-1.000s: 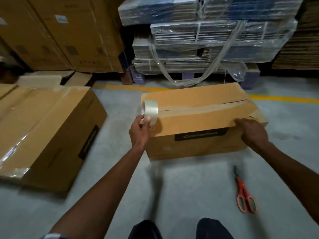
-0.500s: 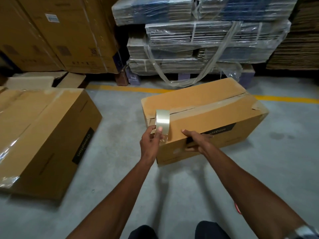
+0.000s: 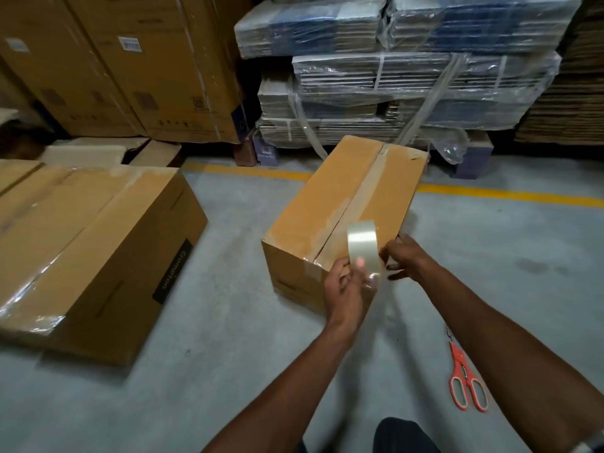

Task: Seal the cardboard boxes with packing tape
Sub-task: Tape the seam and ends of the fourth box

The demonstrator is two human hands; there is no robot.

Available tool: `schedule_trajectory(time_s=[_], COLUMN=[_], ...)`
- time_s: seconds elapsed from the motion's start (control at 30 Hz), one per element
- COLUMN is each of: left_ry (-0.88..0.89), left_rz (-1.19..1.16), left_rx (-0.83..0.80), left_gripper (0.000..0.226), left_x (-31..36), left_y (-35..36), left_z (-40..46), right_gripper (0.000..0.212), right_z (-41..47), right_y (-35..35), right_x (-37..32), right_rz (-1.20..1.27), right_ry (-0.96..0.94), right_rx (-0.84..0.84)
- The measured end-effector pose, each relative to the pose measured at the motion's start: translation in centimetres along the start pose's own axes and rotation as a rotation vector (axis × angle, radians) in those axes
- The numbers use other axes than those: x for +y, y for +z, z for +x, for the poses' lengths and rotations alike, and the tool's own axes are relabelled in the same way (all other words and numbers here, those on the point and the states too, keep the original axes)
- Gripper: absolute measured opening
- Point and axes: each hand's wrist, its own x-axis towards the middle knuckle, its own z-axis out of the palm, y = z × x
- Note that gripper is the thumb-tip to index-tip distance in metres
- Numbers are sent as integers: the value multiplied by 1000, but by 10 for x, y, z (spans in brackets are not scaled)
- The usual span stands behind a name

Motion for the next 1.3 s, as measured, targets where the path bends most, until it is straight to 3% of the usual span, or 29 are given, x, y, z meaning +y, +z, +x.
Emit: schedule_trajectory(time_s=[0.1, 0.17, 0.3, 0.4, 0.63, 0.77, 0.93, 1.03, 1.1, 1.17, 1.23, 1.3], left_ry=[29, 96, 175, 157, 129, 128, 97, 86, 102, 118, 135, 151], left_rz=[94, 136, 184, 209, 242, 236, 267, 324, 364, 414, 460, 508], left_rx=[78, 166, 288, 274, 115, 57, -54, -93, -83, -84, -143, -230], left_gripper=[32, 31, 20, 28, 15, 25, 27, 32, 28, 26, 29, 36], left_x=[2, 10, 38, 43, 34, 22, 10, 14, 23, 34, 42, 50], left_y=[-25, -52, -98, -122, -135, -122, -116, -119, -121, -122, -121, -117], left_z=[33, 64, 124, 154, 146, 111, 59, 47, 47, 46, 47, 49], right_gripper=[53, 71, 131, 144, 125, 128, 109, 122, 120, 103, 106, 119], right_z=[-7, -15, -38, -38, -45, -45, -47, -47, -49, -55, -67, -78], right_y=[8, 27, 67, 71, 48, 10, -40, -55, -49, -32, -14, 3], right_x=[3, 14, 44, 56, 55, 55, 46, 28, 9, -15, -40, -56], right_rz=[-161, -251, 9, 52, -15, -159, -397, -774, -1083, -1025, -713, -558], right_ry=[12, -13, 8, -99, -106, -142, -168, -77, -114, -353, -560, -660], right_rx=[78, 122, 57, 141, 143, 136, 57, 19, 114, 157, -77, -315])
